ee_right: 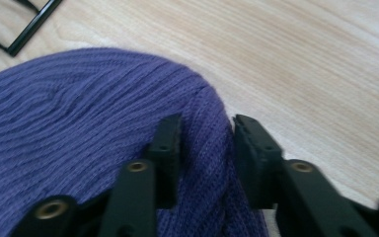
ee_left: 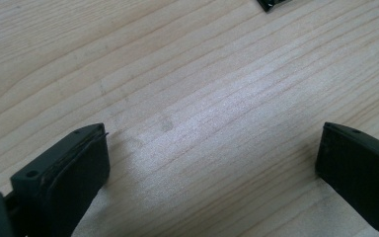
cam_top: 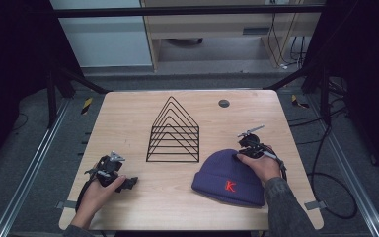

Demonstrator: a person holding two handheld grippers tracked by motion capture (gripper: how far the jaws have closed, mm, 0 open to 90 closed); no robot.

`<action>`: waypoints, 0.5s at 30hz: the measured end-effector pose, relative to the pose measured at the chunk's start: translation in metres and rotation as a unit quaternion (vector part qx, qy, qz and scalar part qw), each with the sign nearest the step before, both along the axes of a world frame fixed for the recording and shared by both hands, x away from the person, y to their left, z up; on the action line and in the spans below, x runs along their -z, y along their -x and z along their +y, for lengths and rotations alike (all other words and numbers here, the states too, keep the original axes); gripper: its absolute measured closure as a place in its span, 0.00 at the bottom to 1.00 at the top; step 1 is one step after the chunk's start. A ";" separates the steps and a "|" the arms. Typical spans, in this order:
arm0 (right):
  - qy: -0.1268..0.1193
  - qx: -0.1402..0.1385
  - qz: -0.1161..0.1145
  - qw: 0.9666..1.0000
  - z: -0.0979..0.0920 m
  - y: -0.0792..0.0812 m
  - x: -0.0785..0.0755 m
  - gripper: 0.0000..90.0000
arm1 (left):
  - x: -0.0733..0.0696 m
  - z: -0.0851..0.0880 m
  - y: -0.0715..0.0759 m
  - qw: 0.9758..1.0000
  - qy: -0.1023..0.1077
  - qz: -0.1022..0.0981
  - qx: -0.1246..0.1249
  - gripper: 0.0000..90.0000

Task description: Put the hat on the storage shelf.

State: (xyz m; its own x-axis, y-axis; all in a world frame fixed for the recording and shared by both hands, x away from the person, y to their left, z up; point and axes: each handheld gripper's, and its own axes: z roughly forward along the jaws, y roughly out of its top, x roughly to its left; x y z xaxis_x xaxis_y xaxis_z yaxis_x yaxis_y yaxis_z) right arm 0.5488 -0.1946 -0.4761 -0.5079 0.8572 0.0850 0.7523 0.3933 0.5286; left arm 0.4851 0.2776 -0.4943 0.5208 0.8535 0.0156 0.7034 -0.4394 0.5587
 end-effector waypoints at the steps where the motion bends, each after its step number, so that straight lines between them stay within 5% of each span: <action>1: -0.003 -0.006 0.002 1.000 0.000 0.000 0.000 0.79 | 0.000 0.000 0.000 1.000 0.000 0.000 0.000 0.00; 10: -0.027 -0.024 -0.009 0.999 -0.003 0.008 -0.007 0.88 | 0.000 0.000 0.000 1.000 0.001 -0.002 0.002 0.00; 15: -0.028 -0.037 -0.047 0.998 -0.008 0.028 -0.031 0.88 | 0.000 -0.001 0.000 1.000 -0.001 -0.002 0.007 0.00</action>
